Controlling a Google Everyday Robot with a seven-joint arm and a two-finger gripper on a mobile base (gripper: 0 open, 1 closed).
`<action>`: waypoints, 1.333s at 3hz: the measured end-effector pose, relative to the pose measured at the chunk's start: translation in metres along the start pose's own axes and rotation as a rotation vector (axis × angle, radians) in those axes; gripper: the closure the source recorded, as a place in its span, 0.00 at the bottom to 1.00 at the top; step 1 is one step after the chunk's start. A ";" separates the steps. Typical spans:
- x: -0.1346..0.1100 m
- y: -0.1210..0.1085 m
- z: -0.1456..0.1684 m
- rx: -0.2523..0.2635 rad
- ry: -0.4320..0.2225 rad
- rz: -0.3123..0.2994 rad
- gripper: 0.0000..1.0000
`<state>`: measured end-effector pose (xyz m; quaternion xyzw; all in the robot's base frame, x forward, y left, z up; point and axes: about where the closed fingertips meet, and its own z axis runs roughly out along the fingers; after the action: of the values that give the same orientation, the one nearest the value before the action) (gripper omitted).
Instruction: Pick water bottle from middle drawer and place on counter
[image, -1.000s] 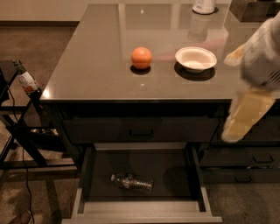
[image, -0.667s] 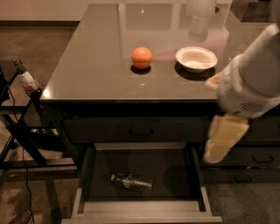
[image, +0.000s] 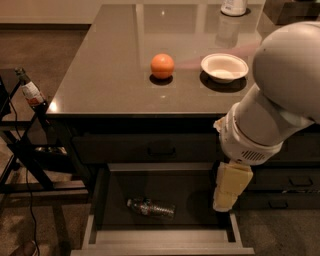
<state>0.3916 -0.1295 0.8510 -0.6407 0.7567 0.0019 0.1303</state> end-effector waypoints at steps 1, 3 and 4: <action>-0.010 0.019 0.036 -0.055 -0.030 0.002 0.00; -0.029 0.048 0.144 -0.160 -0.074 0.057 0.00; -0.033 0.060 0.187 -0.198 -0.087 0.092 0.00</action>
Offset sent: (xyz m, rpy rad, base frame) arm -0.0270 0.0743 -0.1798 0.1276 0.1959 0.0079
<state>0.3748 -0.0552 0.6674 -0.6144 0.7749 0.1105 0.0990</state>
